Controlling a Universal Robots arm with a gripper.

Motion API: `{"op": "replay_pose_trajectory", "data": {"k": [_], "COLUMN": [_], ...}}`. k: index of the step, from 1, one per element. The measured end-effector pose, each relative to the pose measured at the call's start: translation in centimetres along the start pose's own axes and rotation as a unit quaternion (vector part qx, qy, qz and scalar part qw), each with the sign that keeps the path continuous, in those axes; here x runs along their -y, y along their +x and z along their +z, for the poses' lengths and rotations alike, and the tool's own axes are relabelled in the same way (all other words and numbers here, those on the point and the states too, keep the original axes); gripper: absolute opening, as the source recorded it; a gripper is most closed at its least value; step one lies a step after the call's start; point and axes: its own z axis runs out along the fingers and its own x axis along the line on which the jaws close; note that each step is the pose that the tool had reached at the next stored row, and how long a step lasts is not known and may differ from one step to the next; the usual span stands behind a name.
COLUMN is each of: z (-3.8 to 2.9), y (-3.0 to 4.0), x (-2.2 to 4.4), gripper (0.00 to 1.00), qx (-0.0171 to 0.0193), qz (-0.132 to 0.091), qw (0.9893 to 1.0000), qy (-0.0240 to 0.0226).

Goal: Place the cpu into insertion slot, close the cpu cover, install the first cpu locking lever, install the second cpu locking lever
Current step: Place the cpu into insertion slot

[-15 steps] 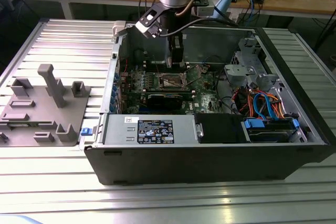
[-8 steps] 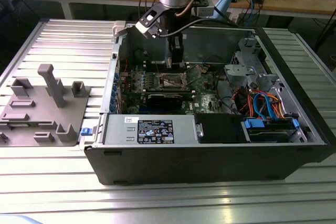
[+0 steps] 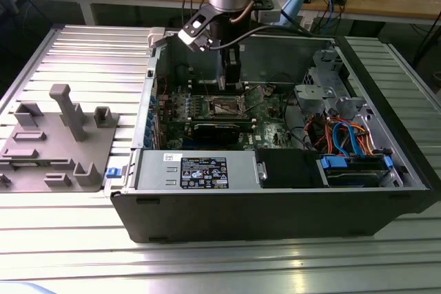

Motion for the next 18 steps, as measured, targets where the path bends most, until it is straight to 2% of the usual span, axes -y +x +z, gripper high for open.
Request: {"op": "replay_pose_trajectory", "data": {"k": [18], "z": [0.57], "y": [0.01], "x": [-0.03], "gripper": [0.55], "qx": [0.0000], "qz": [0.000], "qw": [1.0000], "qy": [0.0000]}}
